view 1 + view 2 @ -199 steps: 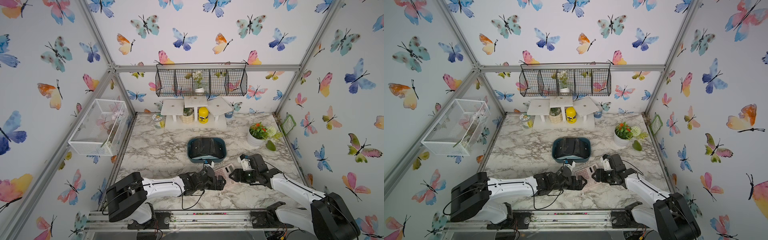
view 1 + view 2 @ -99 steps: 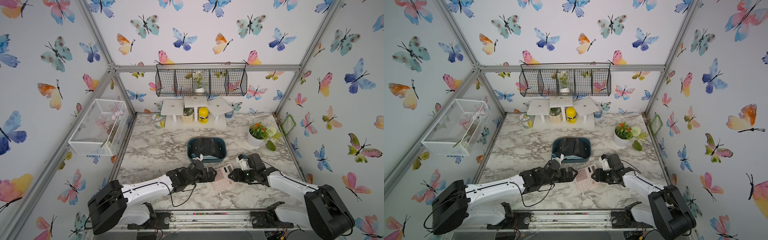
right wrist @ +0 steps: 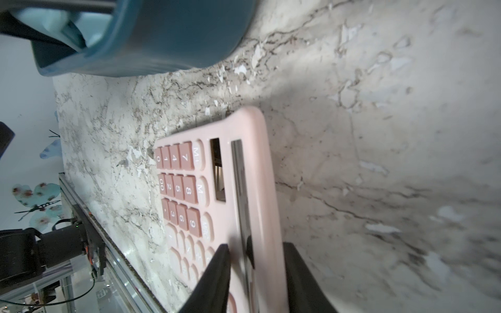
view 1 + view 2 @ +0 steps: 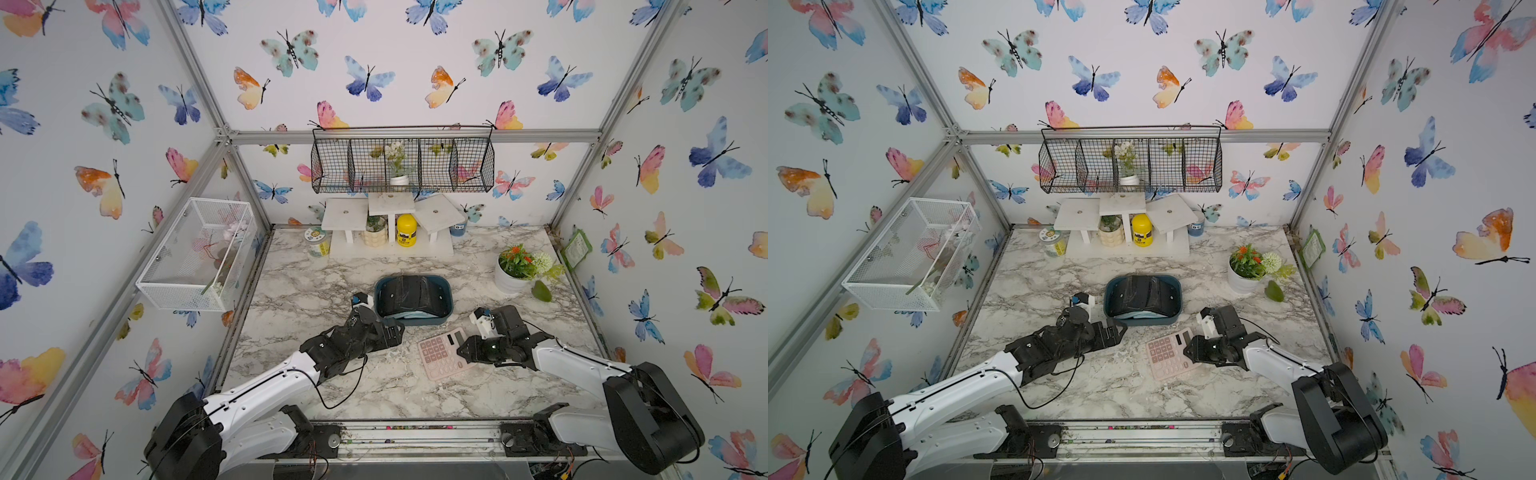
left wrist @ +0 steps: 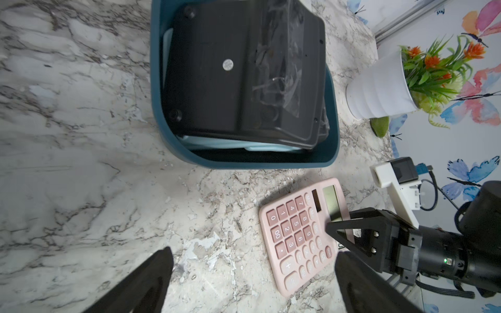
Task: Put the calculator in the storage box
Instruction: Pick up the calculator at the center of the board.
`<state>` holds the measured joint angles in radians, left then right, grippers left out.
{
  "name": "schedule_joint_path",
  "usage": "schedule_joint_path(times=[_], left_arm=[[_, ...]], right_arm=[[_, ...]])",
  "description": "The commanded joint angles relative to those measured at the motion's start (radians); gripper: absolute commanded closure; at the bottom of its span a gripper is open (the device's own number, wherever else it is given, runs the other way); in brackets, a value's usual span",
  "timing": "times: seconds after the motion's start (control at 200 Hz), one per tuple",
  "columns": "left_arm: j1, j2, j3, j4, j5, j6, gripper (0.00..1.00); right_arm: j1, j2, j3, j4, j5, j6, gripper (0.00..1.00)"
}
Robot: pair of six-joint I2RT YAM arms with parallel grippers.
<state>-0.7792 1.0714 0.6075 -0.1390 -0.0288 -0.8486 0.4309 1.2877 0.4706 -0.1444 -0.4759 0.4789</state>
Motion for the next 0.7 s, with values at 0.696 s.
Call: schedule_joint_path(times=[0.696], left_arm=[[0.202,-0.086,0.028,-0.114,0.089,0.105,0.0]], right_arm=[[0.0,-0.261,0.289,-0.42,0.167,-0.071,0.98]])
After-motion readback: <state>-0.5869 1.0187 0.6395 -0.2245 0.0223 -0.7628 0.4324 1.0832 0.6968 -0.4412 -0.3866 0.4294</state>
